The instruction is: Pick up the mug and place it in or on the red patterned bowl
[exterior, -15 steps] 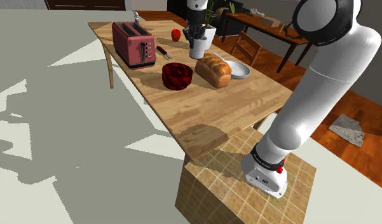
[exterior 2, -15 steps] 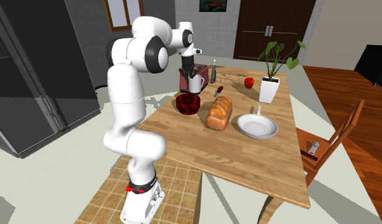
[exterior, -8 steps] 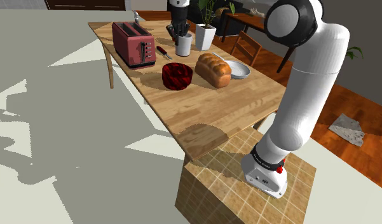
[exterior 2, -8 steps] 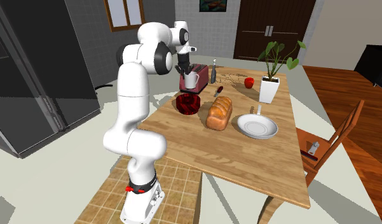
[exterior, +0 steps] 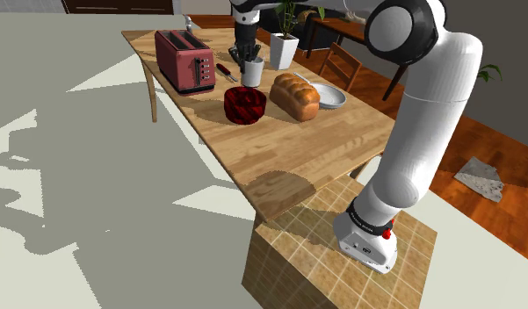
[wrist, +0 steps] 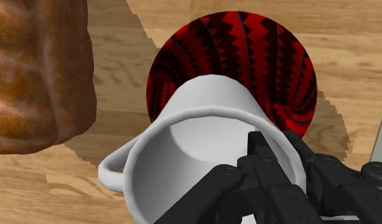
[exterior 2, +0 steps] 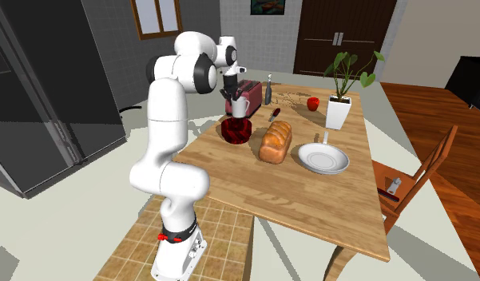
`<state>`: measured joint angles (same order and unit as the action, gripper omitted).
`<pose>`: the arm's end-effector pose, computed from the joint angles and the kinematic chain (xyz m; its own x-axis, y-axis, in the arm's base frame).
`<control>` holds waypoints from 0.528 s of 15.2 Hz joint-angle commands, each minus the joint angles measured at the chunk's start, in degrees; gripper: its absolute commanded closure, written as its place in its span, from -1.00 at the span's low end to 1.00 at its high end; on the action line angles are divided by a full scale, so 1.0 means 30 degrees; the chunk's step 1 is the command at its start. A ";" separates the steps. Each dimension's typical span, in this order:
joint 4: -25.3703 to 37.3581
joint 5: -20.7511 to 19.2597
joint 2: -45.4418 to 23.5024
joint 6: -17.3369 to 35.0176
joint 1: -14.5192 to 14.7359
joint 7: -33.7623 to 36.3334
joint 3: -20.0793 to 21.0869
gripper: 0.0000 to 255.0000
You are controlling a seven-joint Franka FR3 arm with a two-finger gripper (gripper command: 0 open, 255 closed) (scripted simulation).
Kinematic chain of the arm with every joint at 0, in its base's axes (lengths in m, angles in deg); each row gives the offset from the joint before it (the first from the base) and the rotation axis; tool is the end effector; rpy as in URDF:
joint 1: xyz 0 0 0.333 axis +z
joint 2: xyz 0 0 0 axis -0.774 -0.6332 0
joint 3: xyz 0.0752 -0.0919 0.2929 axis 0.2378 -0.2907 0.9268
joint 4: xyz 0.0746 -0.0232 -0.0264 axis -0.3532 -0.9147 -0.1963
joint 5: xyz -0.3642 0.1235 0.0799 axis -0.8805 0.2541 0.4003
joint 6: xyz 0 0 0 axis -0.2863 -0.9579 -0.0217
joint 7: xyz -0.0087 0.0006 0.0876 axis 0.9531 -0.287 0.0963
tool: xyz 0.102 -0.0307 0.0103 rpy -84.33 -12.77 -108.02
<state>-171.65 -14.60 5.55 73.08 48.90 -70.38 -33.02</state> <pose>0.6465 -0.0411 0.4970 0.9901 -0.1399 -0.0108 -0.1388 -0.9879 0.0697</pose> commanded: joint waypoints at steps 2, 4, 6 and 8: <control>-0.0652 -0.0011 -0.0083 0.0749 0.0007 0.0060 0.0005 1.00; -0.1096 -0.0018 -0.0132 0.1241 0.0005 0.0090 0.0004 1.00; -0.1517 -0.0025 -0.0198 0.1727 0.0002 0.0119 0.0003 1.00; -0.1883 -0.0032 -0.0265 0.2160 0.0000 0.0145 0.0003 1.00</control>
<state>-176.89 -14.70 4.90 78.95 48.91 -69.96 -33.01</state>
